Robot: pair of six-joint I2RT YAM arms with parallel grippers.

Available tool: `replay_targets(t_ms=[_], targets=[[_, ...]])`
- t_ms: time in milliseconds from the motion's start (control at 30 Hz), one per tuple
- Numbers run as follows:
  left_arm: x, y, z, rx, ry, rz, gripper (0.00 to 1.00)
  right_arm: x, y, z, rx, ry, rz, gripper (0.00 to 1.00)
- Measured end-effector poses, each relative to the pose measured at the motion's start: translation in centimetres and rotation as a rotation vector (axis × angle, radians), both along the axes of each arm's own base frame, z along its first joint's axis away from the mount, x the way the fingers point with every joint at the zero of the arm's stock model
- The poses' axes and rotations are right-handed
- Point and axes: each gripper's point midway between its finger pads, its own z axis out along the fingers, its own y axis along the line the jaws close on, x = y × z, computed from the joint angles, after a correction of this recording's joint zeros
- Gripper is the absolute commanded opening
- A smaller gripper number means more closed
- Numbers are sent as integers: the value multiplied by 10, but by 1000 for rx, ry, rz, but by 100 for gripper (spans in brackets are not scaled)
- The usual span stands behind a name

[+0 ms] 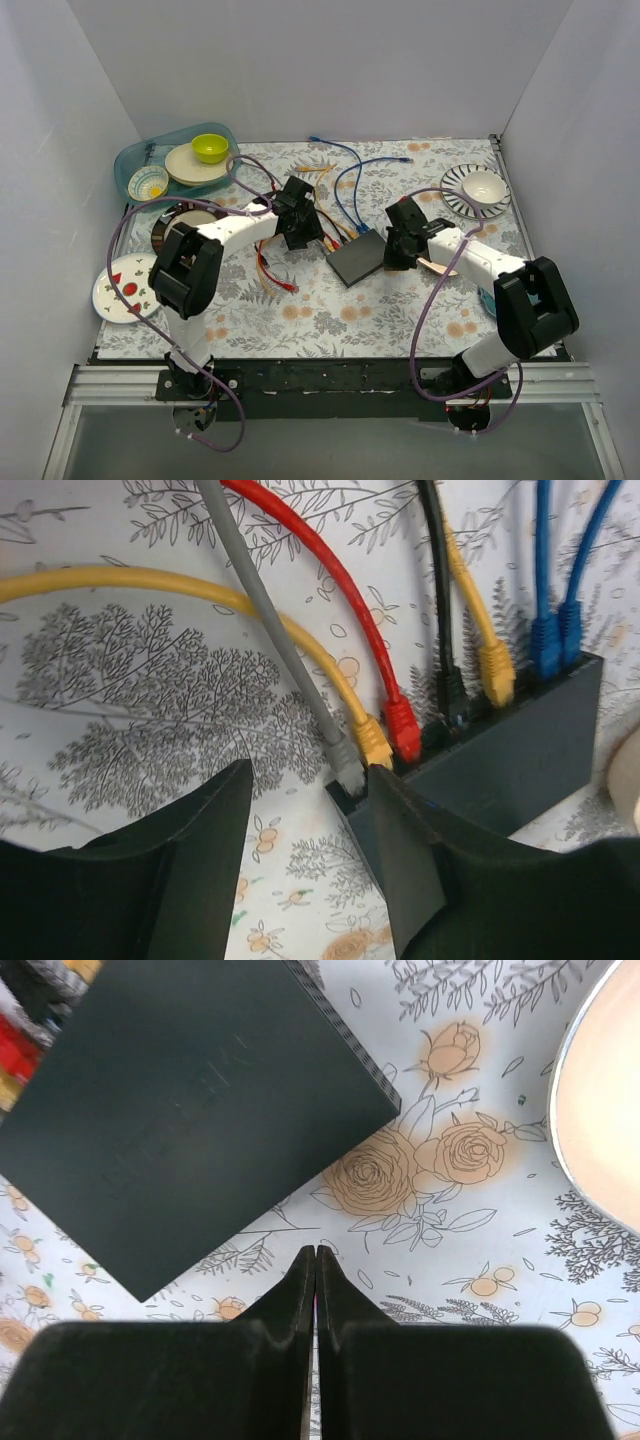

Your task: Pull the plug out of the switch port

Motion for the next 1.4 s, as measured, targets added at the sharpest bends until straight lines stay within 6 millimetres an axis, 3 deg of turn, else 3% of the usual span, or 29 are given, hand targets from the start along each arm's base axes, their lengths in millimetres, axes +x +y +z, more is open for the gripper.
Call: replay_targets(t_ms=[133,333,500,600,833,967,1233,1333,1367,1400], targets=[[-3,-7,-33,11,71,-28,44,-5,-3,-16,4,41,-9,1],[-5,-23,-34,-15,64,-82,33,1,-3,-37,27,79,-45,1],[-14,-33,-35,-30,58,-122,8,15,1,-38,72,84,-66,1],[-15,-34,-33,-48,39,-117,0,21,2,-38,74,93,-70,1],[-36,-20,-29,-57,45,-113,0,39,3,-37,35,94,-40,9],[-74,-16,-42,-43,140,-165,0,62,10,-36,17,61,-12,12],[-99,-24,-41,-54,187,-221,0,104,24,-33,-4,24,34,17],[-100,-15,-41,-7,182,-203,10,108,21,-30,-32,20,29,19],[-98,-11,-39,18,173,-191,19,109,19,-28,-42,12,23,21],[-95,-7,-35,43,159,-179,22,110,18,-26,-47,7,20,22]])
